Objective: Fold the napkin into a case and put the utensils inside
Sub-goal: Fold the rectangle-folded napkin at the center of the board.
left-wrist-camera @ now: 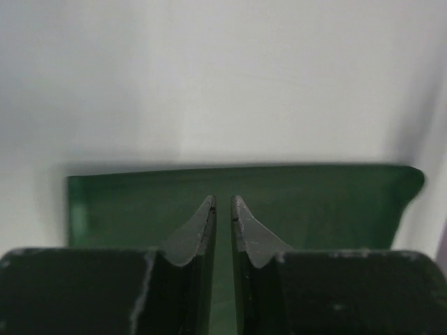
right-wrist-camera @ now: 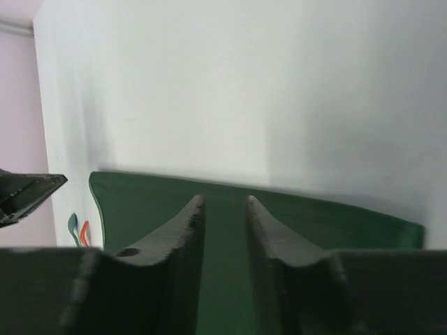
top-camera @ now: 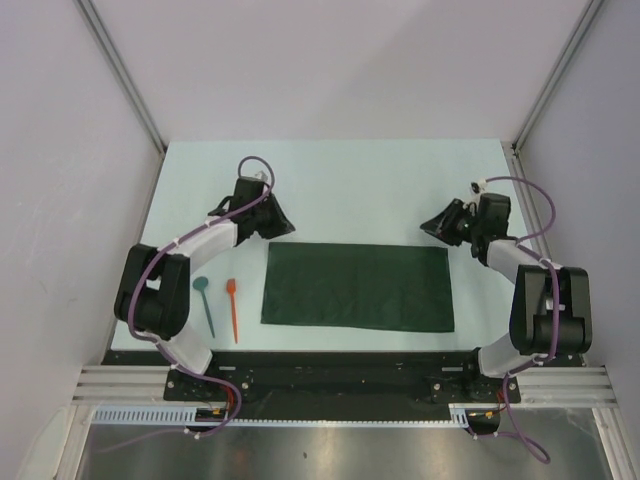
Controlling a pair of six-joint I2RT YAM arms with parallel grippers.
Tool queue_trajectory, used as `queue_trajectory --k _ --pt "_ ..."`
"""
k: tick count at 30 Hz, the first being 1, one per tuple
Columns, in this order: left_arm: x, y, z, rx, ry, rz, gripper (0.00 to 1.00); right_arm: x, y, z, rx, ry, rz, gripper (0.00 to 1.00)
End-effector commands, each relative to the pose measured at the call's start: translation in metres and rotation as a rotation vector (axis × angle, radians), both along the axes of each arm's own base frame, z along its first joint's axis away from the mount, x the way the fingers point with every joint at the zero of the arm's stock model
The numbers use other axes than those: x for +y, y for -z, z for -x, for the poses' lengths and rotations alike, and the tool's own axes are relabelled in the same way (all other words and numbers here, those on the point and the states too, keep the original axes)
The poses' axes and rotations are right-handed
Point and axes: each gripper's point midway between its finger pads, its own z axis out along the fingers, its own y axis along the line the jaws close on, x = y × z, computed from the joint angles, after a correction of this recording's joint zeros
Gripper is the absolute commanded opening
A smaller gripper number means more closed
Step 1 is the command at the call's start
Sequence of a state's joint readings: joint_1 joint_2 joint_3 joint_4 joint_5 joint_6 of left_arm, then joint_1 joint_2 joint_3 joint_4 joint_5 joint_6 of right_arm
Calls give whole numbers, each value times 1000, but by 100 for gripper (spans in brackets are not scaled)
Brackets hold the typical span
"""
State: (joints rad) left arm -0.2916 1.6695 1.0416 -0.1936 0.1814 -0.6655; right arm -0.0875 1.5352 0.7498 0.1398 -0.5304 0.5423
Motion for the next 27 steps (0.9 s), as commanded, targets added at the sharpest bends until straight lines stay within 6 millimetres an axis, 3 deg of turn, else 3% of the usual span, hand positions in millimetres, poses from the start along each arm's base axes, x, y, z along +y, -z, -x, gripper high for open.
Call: queue_trajectory --k 1,4,5,7,8,11,12,13,17,27 --pt "-46 -27 4 -76 88 139 18 42 -15 -3 -28 -84 22 38" --pt "-60 -24 10 -50 124 138 17 50 -13 -4 10 -99 22 44" --pt "-62 -29 11 -67 139 135 17 33 4 7 120 -30 100 46" --pt "-68 -49 18 -120 178 130 20 10 5 11 186 43 229 59" --pt "-68 -55 20 -149 202 105 21 -13 20 32 301 114 335 62" --pt "-75 -76 34 -208 254 67 26 -53 23 65 395 252 478 67" --pt "-81 -80 41 -222 280 68 27 -59 15 72 380 287 482 72" --pt "-83 -78 47 -224 292 67 29 -62 27 88 418 290 494 75" --pt "-89 -80 61 -223 343 90 30 -65 45 122 503 284 507 76" --pt "-94 -99 68 -243 390 121 31 -68 67 133 541 264 561 66"
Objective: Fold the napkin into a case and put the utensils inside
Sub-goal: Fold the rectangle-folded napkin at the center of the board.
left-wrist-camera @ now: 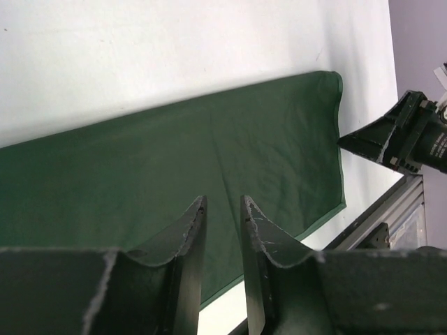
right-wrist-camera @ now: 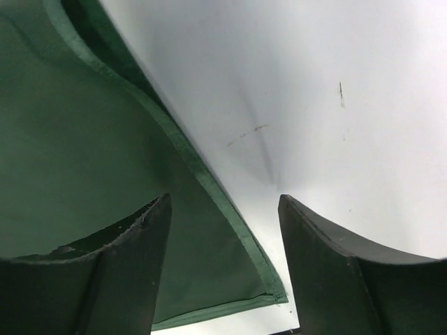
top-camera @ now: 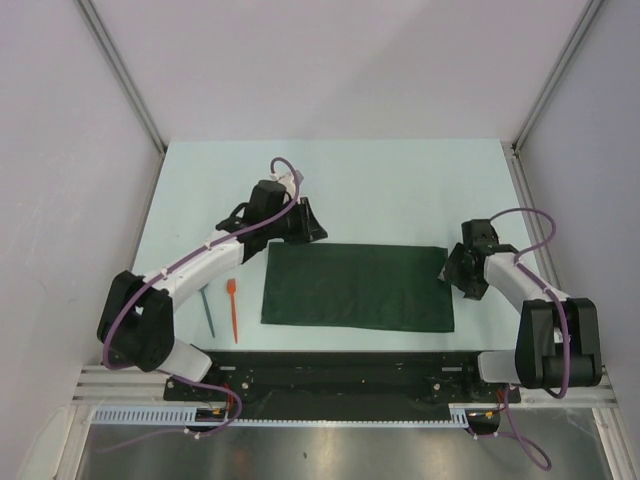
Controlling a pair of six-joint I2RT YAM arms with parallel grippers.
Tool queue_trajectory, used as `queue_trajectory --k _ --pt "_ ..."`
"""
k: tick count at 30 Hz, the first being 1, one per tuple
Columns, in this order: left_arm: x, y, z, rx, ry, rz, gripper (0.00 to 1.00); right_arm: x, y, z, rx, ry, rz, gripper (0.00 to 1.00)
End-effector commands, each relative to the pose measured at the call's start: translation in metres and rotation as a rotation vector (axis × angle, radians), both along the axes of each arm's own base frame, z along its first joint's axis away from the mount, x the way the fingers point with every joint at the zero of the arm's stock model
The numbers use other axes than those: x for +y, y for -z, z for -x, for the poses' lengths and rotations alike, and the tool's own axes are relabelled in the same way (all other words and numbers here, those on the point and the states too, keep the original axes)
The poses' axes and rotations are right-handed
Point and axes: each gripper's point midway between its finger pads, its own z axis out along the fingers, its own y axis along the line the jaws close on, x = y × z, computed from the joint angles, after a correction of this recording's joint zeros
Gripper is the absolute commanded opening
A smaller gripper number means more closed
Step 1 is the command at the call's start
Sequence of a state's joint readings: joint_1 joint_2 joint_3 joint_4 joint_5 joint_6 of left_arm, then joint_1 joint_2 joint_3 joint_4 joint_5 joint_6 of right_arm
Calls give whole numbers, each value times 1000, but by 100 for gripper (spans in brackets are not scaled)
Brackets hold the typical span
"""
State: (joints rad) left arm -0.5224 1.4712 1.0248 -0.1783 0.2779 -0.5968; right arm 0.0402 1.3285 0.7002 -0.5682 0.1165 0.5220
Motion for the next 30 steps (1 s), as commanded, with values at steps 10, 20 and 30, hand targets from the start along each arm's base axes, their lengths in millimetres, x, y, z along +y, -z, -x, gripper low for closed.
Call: queue_trajectory --k 10,20,30 --pt "-4 -33 5 -56 59 59 31 13 27 -1 62 -71 52 54" --pt "7 -44 3 -67 37 82 33 32 44 7 133 -144 65 31" --pt "15 -42 6 -61 27 82 34 35 36 1 91 -169 66 0"
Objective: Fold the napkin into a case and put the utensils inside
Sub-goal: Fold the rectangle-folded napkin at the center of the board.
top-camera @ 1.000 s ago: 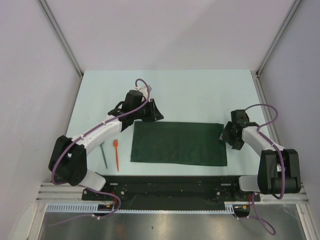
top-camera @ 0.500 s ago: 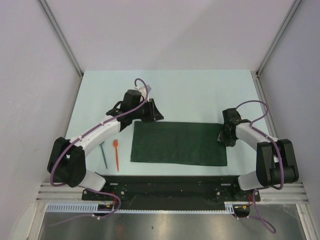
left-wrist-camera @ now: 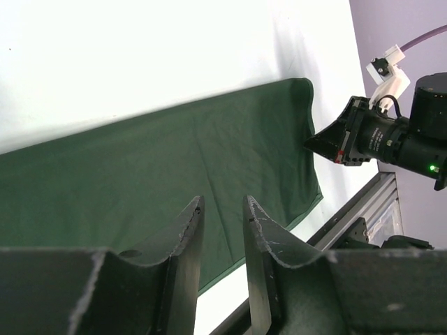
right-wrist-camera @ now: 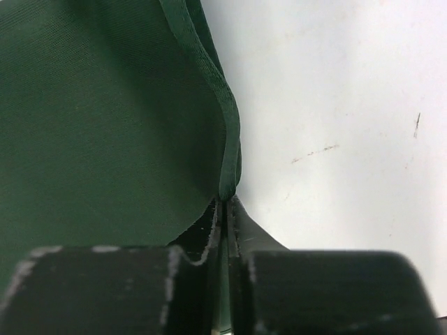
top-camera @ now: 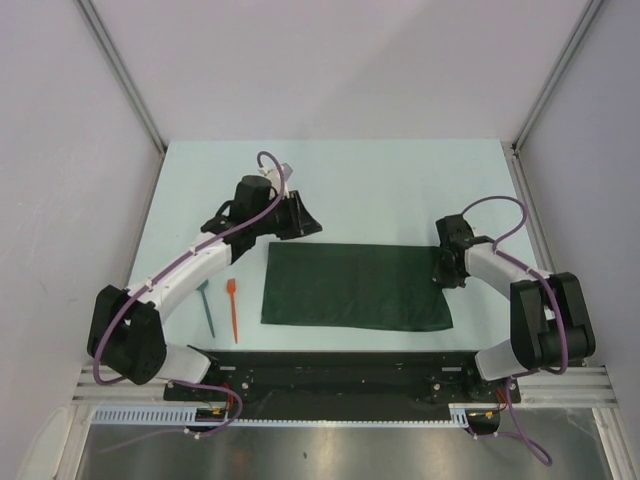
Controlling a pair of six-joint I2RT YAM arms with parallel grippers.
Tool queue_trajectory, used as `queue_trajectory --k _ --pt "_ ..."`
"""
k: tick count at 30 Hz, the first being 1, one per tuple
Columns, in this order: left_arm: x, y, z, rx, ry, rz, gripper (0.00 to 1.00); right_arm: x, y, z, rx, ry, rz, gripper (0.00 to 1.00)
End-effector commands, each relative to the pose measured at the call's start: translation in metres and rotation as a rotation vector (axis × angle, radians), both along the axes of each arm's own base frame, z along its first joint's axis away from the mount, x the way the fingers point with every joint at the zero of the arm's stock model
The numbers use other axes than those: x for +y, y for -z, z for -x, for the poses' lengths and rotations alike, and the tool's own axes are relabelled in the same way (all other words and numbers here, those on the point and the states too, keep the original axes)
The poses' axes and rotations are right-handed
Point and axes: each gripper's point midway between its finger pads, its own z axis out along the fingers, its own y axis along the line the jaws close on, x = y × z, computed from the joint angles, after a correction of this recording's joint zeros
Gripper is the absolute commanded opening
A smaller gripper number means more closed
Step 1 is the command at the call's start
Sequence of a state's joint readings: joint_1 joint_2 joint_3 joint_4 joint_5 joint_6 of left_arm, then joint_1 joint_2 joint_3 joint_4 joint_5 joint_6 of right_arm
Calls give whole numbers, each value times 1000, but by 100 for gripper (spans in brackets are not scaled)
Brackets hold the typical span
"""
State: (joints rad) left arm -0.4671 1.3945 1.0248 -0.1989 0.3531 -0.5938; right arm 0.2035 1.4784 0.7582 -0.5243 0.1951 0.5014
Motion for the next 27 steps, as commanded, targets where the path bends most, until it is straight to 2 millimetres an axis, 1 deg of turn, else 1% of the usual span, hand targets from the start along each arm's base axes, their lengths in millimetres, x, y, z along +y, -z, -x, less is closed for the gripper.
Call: queue_trajectory --k 1,3,6,9,12,14,17,18,20,21,22,23,24,25,26,27 --pt "2 -11 4 -27 20 17 34 2 15 12 37 -4 4 0" --pt "3 1 5 -4 16 4 34 -2 4 8 1 -4 18 0" --pt "2 14 5 24 15 -3 34 -13 -9 7 -35 7 56 0" --pt "-3 25 9 61 23 28 33 -28 -15 8 -48 32 86 0" --pt "-6 30 11 85 22 50 33 -36 -28 3 -95 64 89 0" --pt "-6 29 10 85 16 50 33 -43 -37 1 -117 72 123 0" --pt "-4 25 9 74 6 44 34 -43 -46 -5 -130 57 138 0" --pt "-2 25 9 72 2 39 34 -39 -53 -10 -143 42 141 0" --pt "3 23 7 67 -12 42 34 -27 -59 -10 -142 -10 172 0" --pt "7 25 7 75 -19 38 34 -22 -61 -8 -137 -23 181 0" --pt "10 22 7 69 -23 42 34 -5 -68 -12 -159 -60 162 0" --pt "19 21 2 65 -46 43 34 4 -68 -12 -152 -79 155 0" --pt "24 22 2 68 -54 44 34 13 -70 -9 -141 -101 150 0" --pt "29 22 1 67 -66 45 34 35 -76 -10 -153 -160 137 0" --pt "38 18 -1 61 -83 56 34 47 -78 -10 -156 -170 123 0" --pt "42 19 1 61 -87 54 35 60 -75 -7 -140 -199 116 0"
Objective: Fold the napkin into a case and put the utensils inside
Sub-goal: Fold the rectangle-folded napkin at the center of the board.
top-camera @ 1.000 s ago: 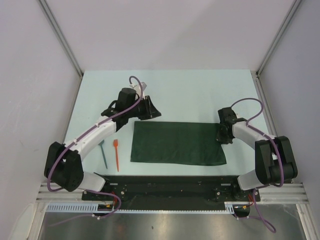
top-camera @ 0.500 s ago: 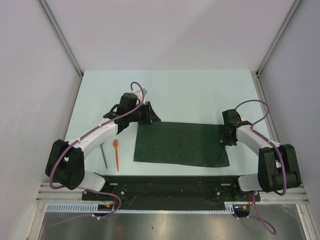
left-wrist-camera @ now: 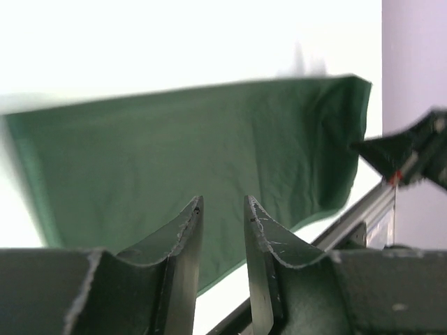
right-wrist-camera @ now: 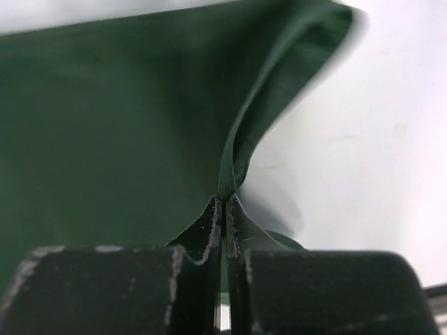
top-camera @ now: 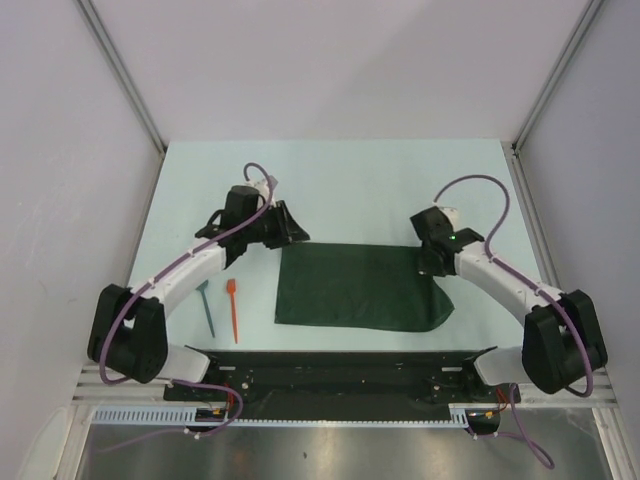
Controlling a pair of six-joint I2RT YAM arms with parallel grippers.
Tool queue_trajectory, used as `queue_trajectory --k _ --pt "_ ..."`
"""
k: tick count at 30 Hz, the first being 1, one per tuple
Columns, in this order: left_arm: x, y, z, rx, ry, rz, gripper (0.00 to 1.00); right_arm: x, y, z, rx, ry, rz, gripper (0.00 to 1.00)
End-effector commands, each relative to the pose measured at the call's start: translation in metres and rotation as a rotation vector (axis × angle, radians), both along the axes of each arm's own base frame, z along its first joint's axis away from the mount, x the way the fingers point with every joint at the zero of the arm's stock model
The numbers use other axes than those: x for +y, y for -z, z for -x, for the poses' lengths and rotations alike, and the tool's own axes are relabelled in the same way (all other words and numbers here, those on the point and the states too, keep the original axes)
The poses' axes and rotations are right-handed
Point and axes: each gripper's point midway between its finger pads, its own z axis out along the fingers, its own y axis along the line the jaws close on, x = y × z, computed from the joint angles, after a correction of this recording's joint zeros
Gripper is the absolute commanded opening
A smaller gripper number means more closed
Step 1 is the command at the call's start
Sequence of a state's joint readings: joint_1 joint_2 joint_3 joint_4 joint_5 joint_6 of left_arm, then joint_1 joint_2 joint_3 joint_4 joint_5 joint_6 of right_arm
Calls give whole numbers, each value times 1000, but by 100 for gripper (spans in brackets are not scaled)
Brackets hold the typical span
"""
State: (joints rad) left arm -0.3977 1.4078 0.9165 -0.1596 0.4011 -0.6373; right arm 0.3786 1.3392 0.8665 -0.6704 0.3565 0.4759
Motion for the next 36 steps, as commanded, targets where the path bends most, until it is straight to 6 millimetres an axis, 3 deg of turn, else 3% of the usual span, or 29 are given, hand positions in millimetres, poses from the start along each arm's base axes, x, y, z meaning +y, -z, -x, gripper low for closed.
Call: queue_trajectory --k 1,2,3,8,10,11,15,26,36 --pt "24 -21 -3 -58 -44 35 35 51 -13 1 0 -86 -13 0" --pt "29 -24 -2 -68 -58 36 35 77 -19 1 -15 -137 -42 0" --pt "32 -21 0 -65 -62 31 35 91 -11 3 16 -160 -51 0" --pt "41 -17 8 -59 -71 34 36 176 -10 6 29 -302 -147 0" --pt "44 -16 9 -62 -77 36 36 197 0 6 50 -334 -162 0" --pt "45 -14 10 -58 -77 35 36 215 -7 4 33 -362 -193 0" --pt "48 -14 12 -60 -81 36 36 247 -2 -3 47 -374 -279 0" --pt "57 -9 12 -49 -106 34 36 296 -12 -11 52 -330 -486 0" --pt "59 -8 14 -49 -107 29 36 310 -8 -21 66 -294 -551 0"
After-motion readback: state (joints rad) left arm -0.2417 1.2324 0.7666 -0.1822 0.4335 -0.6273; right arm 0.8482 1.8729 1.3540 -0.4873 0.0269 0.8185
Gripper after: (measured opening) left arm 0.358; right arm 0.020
